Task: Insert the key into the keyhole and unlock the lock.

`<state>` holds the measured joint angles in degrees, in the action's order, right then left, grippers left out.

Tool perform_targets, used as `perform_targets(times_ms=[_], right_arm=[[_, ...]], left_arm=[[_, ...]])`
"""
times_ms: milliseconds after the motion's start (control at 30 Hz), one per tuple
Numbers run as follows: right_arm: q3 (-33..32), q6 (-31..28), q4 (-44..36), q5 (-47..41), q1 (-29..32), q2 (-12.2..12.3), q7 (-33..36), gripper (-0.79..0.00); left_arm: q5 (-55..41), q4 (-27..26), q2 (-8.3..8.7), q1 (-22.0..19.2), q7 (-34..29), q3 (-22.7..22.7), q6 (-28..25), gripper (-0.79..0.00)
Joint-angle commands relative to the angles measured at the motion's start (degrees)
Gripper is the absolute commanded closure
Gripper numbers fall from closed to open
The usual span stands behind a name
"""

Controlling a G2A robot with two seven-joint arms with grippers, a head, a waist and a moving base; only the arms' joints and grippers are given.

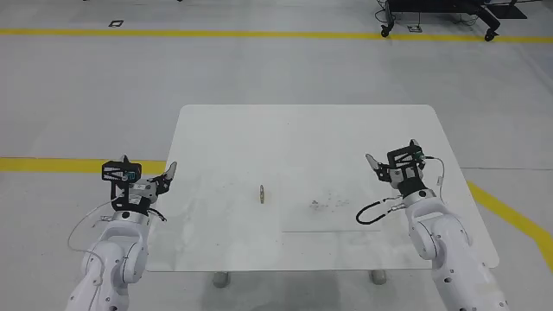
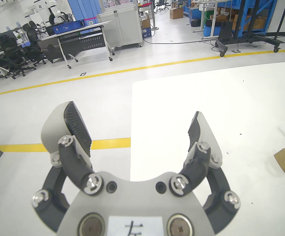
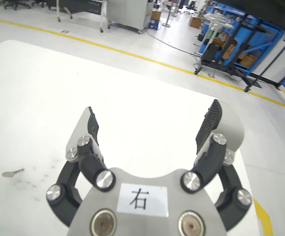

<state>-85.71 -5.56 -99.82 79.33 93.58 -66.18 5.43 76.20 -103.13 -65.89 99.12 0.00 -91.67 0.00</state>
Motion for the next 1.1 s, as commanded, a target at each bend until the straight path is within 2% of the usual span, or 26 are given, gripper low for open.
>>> perform_targets(times_ms=[0,100,367,433,533,633,767,800,933,967,1000,1033,1067], right_arm=[[1.90,-3.43,1.59,-0.33,-2.03,-0.08,1.83,-0.785],[3.10,-6.61,3.66,-0.31,-4.78,-0.07,5.23,-0.785],[3.10,-6.61,3.66,-0.31,-4.78,-0.07,5.23,-0.785],[3.44,-8.18,4.01,-1.54,-4.83,-0.10,5.17,-0.785],[4.34,-18.50,6.43,-2.84,-6.94,0.28,6.34,-0.785],[4.95,-33.25,10.40,-2.47,-10.12,1.05,6.17,-0.785],[6.77,-49.81,16.51,0.59,-15.11,1.94,5.08,-0.785],[7.32,-52.44,17.93,1.37,-16.43,2.11,4.51,-0.785],[13.99,-52.44,20.94,3.90,-19.33,3.29,-1.16,-0.779],[15.60,-52.44,21.62,4.89,-20.03,3.81,-2.70,-0.597],[17.18,-52.44,22.31,5.77,-20.71,4.32,-4.26,-0.480],[18.37,-52.44,23.24,7.16,-21.55,4.74,-4.76,-0.382],[19.75,-52.44,23.71,8.15,-22.32,5.00,-5.31,-0.372]], left_arm=[[0.00,0.00,0.00,0.00,0.00,0.00,0.00,-0.785],[0.00,0.00,0.00,0.00,0.00,0.00,0.00,-0.785],[0.00,0.00,0.00,0.00,0.00,0.00,0.00,-0.785],[0.00,0.00,0.00,0.00,0.00,0.00,0.00,-0.785],[0.00,0.00,0.00,0.00,0.00,0.00,0.00,-0.785],[0.00,0.00,0.00,0.00,0.00,0.00,0.00,-0.785],[0.00,0.00,0.00,0.00,0.00,0.00,0.00,-0.785],[0.00,0.00,0.00,0.00,0.00,0.00,0.00,-0.785],[0.00,0.00,0.00,0.00,0.00,0.00,0.00,-0.785],[0.00,0.00,0.00,0.00,0.00,0.00,0.00,-0.785],[0.00,0.00,0.00,0.00,0.00,0.00,0.00,-0.785],[0.00,0.00,0.00,0.00,0.00,0.00,0.00,-0.785],[0.00,0.00,0.00,0.00,0.00,0.00,0.00,-0.785]])
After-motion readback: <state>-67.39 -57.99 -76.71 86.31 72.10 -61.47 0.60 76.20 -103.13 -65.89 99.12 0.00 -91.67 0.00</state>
